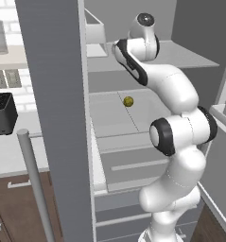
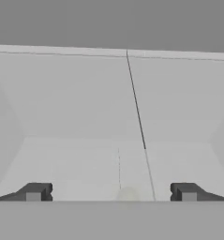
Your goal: Take the strawberry from the fridge and place it on top of the pancake, located on the dining counter.
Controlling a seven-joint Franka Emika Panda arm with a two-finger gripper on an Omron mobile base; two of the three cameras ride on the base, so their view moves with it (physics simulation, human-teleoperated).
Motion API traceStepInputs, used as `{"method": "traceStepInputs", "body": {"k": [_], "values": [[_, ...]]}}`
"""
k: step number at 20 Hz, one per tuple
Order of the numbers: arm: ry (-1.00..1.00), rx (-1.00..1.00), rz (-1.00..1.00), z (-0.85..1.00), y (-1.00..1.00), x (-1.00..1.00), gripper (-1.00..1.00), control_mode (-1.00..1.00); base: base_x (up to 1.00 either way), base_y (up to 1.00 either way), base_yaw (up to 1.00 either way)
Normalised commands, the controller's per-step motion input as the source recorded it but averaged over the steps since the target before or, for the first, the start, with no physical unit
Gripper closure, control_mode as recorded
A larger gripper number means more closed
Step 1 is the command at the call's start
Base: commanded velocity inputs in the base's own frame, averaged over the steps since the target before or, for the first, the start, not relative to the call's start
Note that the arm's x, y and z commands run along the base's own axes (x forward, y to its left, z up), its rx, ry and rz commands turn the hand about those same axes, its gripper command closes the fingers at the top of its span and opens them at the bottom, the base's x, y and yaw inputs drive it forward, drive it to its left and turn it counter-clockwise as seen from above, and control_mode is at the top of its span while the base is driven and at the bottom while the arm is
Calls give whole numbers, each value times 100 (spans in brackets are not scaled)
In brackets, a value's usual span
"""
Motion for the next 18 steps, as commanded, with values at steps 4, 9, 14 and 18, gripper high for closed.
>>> {"method": "traceStepInputs", "body": {"k": [4,9,14,18], "values": [[12,0,0,-31,0,-1,-100,-100,0,0,0],[7,0,0,-35,0,-1,-100,-100,0,0,0],[0,-3,0,-43,0,0,-100,-100,0,0,0],[0,-4,0,-51,0,0,-100,-100,0,0,0]]}}
